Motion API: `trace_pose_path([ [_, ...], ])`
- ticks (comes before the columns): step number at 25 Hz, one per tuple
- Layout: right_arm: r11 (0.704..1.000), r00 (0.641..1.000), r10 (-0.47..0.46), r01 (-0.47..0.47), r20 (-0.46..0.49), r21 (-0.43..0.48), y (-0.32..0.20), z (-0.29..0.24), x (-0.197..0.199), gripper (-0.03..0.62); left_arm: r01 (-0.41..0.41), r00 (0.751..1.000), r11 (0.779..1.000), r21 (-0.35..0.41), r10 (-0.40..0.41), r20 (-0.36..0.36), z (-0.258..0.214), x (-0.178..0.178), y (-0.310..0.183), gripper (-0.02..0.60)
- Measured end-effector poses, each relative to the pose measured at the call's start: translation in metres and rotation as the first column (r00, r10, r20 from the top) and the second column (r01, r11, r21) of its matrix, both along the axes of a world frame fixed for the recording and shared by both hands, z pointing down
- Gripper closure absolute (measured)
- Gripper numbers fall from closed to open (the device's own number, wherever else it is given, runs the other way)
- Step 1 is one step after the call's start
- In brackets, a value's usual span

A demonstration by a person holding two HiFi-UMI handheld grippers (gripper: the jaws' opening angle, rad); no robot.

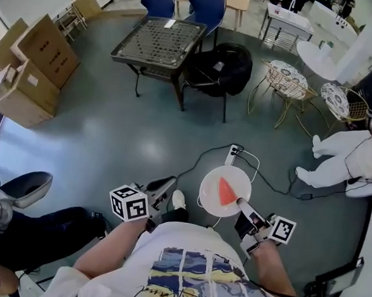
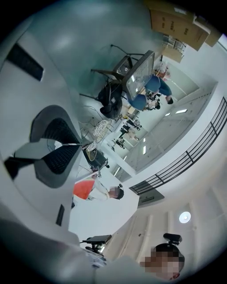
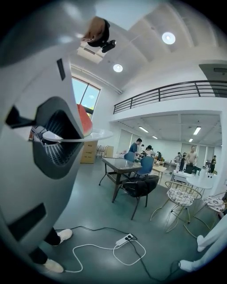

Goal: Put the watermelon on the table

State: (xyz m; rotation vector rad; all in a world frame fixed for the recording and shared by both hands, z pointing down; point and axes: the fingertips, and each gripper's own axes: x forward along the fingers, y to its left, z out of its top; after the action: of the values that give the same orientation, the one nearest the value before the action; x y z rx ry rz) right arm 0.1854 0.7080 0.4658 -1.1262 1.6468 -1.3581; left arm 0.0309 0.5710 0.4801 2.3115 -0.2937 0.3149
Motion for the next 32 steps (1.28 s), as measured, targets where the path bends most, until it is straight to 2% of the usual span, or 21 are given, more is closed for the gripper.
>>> trace_pose_path([
  [5,0.999,0.999,-0.034,0.033,-0.041,-0.023,-0.063,0.001,-0.011,0.579,0.010,0.999,0.999,0.032,-0.009,-0.043,-0.005,-0.006,-0.059,0.561],
  [10,0.998,0.996,-0.067,0.065,-0.059,-0.023,-0.138,-0.001,-0.037,0.579,0.016,0.998,0.996,0.085,-0.010,-0.065,-0.012,-0.031,-0.115,0.563],
  [13,0.994,0.993,-0.107,0.106,-0.054,-0.027,-0.180,0.003,-0.058,0.579,0.027,1.000,0.985,0.169,-0.024,-0.019,-0.012,-0.052,-0.143,0.562],
  [15,0.988,0.987,-0.152,0.151,-0.052,-0.036,-0.206,0.001,-0.073,0.579,0.045,0.998,0.970,0.241,-0.053,0.028,-0.014,-0.069,-0.157,0.563],
  [18,0.972,0.971,-0.234,0.233,-0.057,-0.031,-0.249,-0.005,-0.093,0.579,0.063,0.994,0.942,0.331,-0.090,0.069,-0.016,-0.093,-0.179,0.572],
  [20,0.960,0.959,-0.278,0.277,-0.056,-0.034,-0.280,-0.004,-0.104,0.579,0.080,0.990,0.931,0.357,-0.116,0.081,-0.016,-0.107,-0.198,0.572],
  [24,0.932,0.931,-0.363,0.361,-0.048,-0.039,-0.350,-0.003,-0.115,0.579,0.154,0.973,0.916,0.371,-0.205,0.102,-0.014,-0.125,-0.249,0.572],
  [28,0.895,0.894,-0.447,0.447,-0.030,-0.014,-0.434,0.000,-0.119,0.579,0.227,0.939,0.894,0.386,-0.307,0.158,-0.010,-0.134,-0.315,0.572],
  [32,0.856,0.856,-0.517,0.517,-0.030,0.010,-0.515,-0.001,-0.111,0.579,0.283,0.914,0.878,0.386,-0.369,0.168,-0.019,-0.123,-0.381,0.572],
])
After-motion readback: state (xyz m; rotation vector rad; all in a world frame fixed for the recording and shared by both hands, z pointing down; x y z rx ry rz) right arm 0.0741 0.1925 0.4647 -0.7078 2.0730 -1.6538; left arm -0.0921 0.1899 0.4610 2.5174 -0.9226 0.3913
